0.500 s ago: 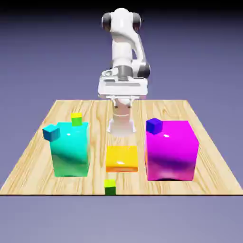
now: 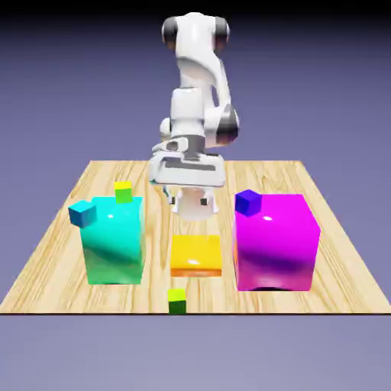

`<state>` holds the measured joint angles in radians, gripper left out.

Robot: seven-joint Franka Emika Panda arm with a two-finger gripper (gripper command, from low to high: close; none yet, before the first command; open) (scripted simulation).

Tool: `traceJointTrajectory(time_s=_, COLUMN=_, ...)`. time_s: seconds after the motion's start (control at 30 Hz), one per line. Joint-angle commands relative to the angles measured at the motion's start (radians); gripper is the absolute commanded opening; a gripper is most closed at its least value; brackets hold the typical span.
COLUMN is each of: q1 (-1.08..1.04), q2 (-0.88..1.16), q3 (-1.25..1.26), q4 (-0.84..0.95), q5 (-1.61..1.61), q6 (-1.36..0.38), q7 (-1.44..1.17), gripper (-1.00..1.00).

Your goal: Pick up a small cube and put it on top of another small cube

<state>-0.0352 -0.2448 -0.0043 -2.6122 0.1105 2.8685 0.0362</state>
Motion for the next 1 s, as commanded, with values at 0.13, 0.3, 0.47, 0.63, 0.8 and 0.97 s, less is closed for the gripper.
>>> traceJointTrajectory(time_s=0.13, q1=-0.015, q2=0.1, q3=-0.001, q4=0.061, q5=0.034, q6=-0.052, q7=-0.218, gripper=0.0)
traceJointTrajectory(time_s=0.3, q1=-0.029, q2=0.201, q3=-0.003, q4=0.122, q5=0.068, q6=-0.104, q7=-0.435, gripper=0.0)
traceJointTrajectory(time_s=0.47, q1=-0.044, q2=0.301, q3=-0.004, q4=0.183, q5=0.102, q6=-0.156, q7=-0.652, gripper=0.0)
traceJointTrajectory(time_s=0.63, q1=-0.058, q2=0.401, q3=-0.005, q4=0.244, q5=0.136, q6=-0.208, q7=-0.87, gripper=0.0)
traceJointTrajectory(time_s=0.8, q1=-0.073, q2=0.502, q3=-0.007, q4=0.305, q5=0.171, q6=-0.26, q7=-1.087, gripper=0.0)
traceJointTrajectory(time_s=0.97, q1=-0.087, q2=0.602, q3=-0.008, q4=0.366, q5=0.205, q6=-0.312, q7=-1.305, gripper=0.0)
